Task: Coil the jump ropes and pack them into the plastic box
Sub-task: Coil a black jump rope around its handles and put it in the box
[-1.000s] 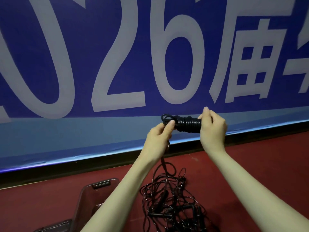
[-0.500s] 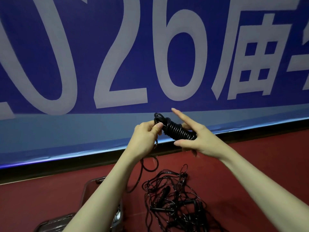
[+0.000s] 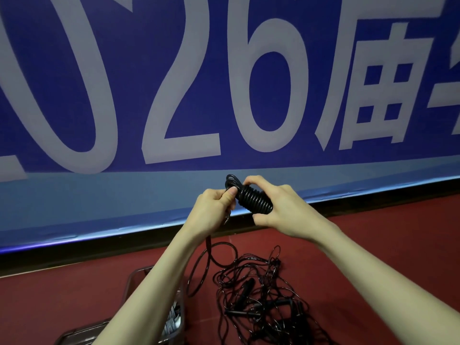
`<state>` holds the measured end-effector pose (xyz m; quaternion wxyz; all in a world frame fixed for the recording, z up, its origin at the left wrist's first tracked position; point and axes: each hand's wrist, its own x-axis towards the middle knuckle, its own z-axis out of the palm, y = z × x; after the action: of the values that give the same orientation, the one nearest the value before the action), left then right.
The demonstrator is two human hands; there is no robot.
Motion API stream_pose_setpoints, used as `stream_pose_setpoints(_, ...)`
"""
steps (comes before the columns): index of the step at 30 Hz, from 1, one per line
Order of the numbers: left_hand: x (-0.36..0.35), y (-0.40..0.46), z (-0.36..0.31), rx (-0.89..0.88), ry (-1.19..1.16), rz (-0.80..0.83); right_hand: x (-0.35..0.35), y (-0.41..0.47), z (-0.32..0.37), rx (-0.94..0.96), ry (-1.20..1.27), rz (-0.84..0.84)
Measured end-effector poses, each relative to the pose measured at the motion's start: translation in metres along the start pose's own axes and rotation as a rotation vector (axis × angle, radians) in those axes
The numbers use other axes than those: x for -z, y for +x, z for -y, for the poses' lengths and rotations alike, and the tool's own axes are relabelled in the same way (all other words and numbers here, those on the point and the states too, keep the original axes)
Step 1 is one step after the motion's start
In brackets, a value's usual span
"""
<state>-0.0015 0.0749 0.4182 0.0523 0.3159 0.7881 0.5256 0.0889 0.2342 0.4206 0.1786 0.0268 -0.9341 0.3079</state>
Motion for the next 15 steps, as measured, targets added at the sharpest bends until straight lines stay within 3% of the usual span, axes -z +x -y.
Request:
stream_pose_setpoints(8, 0.000, 0.005, -0.007, -0.053, -0.032, -0.005, -0.002, -0.002, -0.002, 0.033, 0.211, -0.083)
stream_pose_setpoints(15, 0.014, 0.009, -0.012, 0.053, -0.298, 0.231, 0.020, 0.012, -0.008, -0.010, 0.486, -0.322)
